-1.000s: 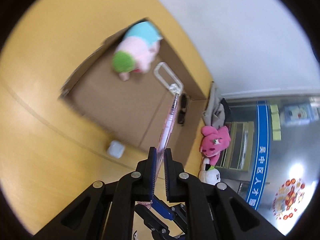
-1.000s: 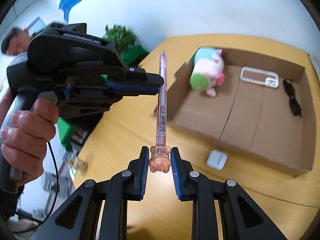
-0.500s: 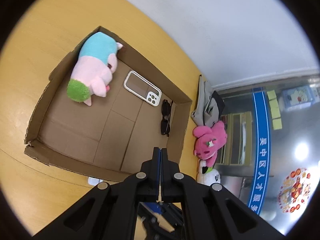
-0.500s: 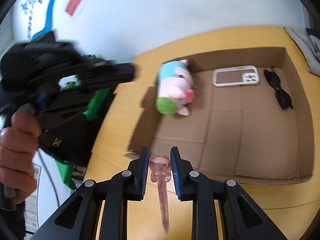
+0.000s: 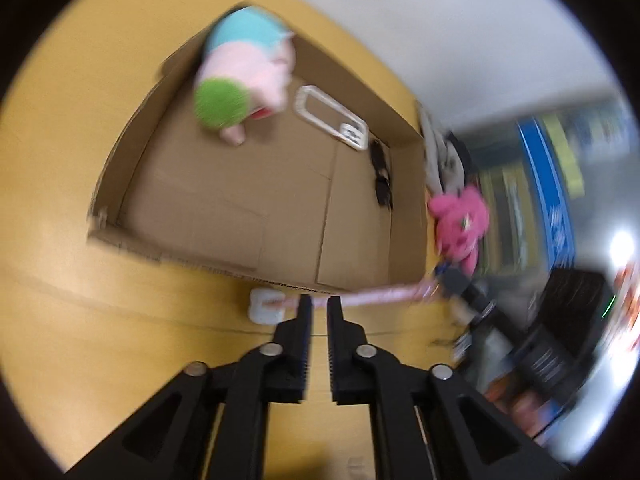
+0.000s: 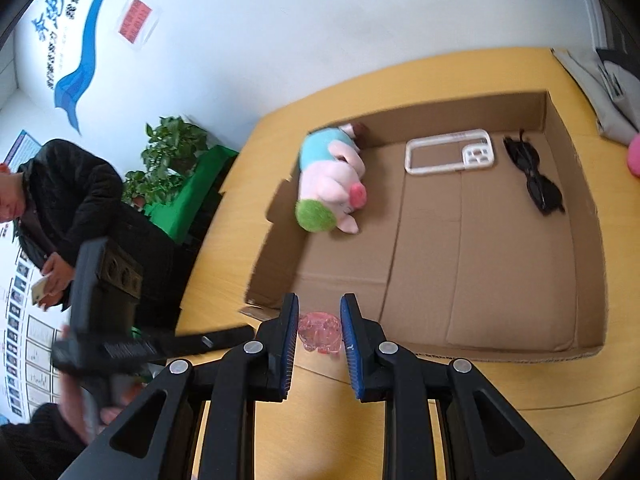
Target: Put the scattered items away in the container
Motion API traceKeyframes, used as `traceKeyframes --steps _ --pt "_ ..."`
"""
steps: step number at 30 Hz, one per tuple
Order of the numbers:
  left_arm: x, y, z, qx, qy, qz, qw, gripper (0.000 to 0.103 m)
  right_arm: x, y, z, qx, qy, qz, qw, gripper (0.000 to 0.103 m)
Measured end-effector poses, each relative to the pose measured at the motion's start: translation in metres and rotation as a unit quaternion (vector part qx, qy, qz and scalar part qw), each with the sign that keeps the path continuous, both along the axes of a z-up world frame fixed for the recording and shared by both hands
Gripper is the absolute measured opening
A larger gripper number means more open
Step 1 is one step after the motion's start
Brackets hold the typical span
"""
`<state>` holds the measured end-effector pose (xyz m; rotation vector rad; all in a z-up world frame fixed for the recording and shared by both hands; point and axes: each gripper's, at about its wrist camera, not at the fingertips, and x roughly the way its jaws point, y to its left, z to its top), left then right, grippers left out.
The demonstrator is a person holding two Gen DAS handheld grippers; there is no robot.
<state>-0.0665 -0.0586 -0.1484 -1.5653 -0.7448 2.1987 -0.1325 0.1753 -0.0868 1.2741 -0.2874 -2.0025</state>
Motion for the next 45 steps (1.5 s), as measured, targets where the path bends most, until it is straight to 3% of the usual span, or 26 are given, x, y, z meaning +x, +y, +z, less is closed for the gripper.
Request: traceKeyframes --steps 2,3,8,12,19,27,29,34,37,45 --pt "0.002 0.016 0.013 -0.05 0.048 -0.037 0.9969 0.054 0.0 -0.001 0.015 -0.002 0.011 0.009 1.0 0.023" --pt "0.002 0.02 0.019 -0.067 0.066 -0.044 0.9946 0.057 0.0 -0.002 0.022 -0.002 0.016 0.013 1.0 0.023" --pt "0.002 0.043 0.047 -0.124 0.153 -0.101 0.9752 0.057 0.006 -0.007 0.054 0.007 0.039 0.032 0.999 0.023" --pt "0.003 0.056 0.057 -0.134 0.181 -0.156 0.9617 0.057 0.008 -0.007 0.071 0.014 0.052 0.037 0.998 0.023" --pt "0.015 0.062 0.066 -0.097 0.201 -0.175 0.9589 0.057 0.006 -0.013 0.085 0.024 0.063 0.044 0.997 0.023" --pt "0.028 0.051 0.091 -0.012 0.225 -0.173 0.9587 0.057 0.004 -0.018 0.092 0.024 0.07 0.051 0.996 0.023" --pt "0.03 0.048 0.099 -0.001 0.235 -0.173 0.9565 0.066 0.004 -0.018 0.095 0.021 0.073 0.053 0.996 0.022" --pt "0.024 0.044 0.111 -0.029 0.253 -0.159 0.9538 0.067 0.005 -0.024 0.106 0.02 0.085 0.062 0.994 0.022" --pt "0.023 0.043 0.12 -0.057 0.272 -0.155 0.948 0.067 0.006 -0.026 0.113 0.019 0.091 0.065 0.994 0.022" --pt "0.018 0.061 0.11 -0.068 0.272 -0.208 0.9372 0.067 0.013 -0.03 0.127 0.012 0.098 0.077 0.992 0.02"
